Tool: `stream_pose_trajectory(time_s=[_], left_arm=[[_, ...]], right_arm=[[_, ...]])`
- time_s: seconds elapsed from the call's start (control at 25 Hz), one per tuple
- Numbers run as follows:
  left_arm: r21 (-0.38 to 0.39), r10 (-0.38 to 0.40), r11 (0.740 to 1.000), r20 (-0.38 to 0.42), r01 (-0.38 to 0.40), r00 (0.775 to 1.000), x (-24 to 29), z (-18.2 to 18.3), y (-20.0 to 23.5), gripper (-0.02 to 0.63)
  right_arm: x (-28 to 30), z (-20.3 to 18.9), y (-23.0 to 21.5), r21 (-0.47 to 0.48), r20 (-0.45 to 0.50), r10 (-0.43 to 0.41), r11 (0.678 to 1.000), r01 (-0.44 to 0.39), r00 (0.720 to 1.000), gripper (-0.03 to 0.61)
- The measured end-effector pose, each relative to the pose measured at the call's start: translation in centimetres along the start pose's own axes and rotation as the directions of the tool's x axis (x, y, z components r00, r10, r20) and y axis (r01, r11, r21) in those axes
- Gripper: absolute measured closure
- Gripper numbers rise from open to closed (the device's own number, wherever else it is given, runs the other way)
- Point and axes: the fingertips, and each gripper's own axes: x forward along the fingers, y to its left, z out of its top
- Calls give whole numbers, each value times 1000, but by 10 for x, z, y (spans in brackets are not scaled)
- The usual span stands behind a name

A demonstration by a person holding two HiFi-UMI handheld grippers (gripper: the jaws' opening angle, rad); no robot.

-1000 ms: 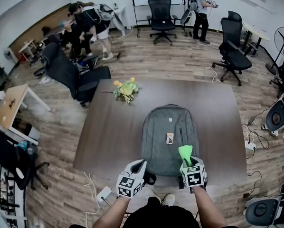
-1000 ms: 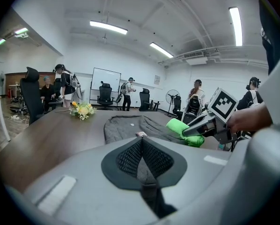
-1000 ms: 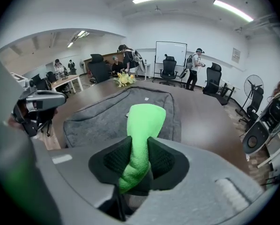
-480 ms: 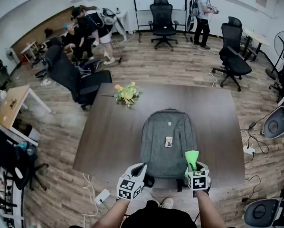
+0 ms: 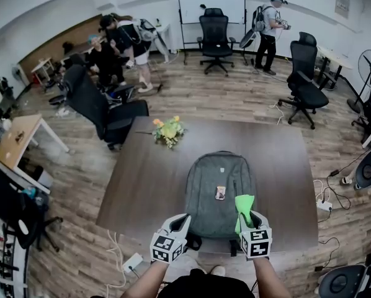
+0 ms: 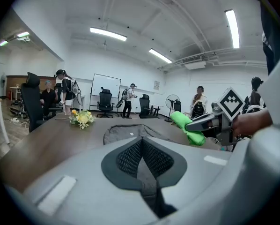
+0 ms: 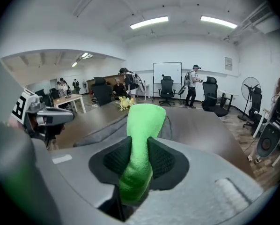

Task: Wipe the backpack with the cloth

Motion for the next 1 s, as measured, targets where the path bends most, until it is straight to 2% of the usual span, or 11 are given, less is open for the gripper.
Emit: stream_pose_trajectory(time_s=[0.2, 0.36, 0.48, 0.8, 1.0], left_arm=[[7, 6, 1000, 38, -6, 999, -5, 17, 1, 594], [10, 4, 1000, 98, -5, 995, -13, 43, -1, 594], [28, 1, 1000, 159, -5, 987, -21, 71, -5, 594], [70, 9, 997, 274, -30, 962, -39, 133, -6, 594], [93, 18, 995, 292, -47, 956, -42, 141, -3, 594]], right_arm=[[-22, 49, 11, -44, 158, 17, 999, -10, 987, 472], [-51, 91, 15, -79, 352, 28, 997, 0, 935, 472], [-70, 111, 16, -91, 440, 32, 996, 9, 897, 472], [-100, 147, 26, -134, 544, 56, 991, 20, 837, 472], [-98, 151, 30, -167, 555, 76, 986, 22, 829, 474]])
